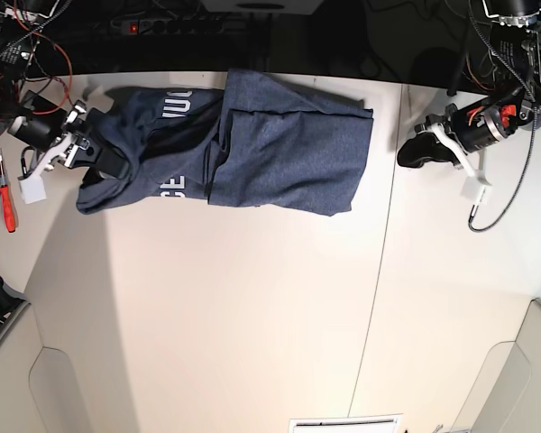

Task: Layout the t-shirt on the table in an organized manner, then fold the t-shirt properly
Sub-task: 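Grasp the folded bundle with both grippers and fold it over again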

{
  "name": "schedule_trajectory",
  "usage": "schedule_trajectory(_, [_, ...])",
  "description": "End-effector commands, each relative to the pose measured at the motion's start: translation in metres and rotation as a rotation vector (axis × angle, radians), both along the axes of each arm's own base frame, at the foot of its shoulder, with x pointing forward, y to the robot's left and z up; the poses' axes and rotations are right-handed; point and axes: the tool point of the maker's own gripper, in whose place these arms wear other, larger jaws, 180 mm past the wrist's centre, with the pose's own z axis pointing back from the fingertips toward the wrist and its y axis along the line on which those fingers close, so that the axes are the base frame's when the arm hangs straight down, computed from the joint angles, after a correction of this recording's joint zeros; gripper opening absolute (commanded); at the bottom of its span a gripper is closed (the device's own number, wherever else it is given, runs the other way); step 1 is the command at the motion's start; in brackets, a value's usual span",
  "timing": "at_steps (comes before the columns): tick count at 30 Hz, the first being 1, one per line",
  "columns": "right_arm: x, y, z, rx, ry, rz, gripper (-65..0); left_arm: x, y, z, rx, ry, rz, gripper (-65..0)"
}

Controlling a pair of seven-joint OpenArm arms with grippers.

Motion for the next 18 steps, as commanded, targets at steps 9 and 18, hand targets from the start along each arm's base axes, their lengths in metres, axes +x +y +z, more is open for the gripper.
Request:
schedule_trajectory(9, [-0.005,0.165,0.042,0.2,-0.128,0.296,-65.0,-0.015,-0.026,-0.026,-0.061,0.065,-0.034,-65.0])
schedule_trajectory(18, [-0.027,0.256,0.038,0.096,-0.194,0.488,-65.0,-0.009,-0.03,-0.022,-0.084,0.048,-0.027,-65.0])
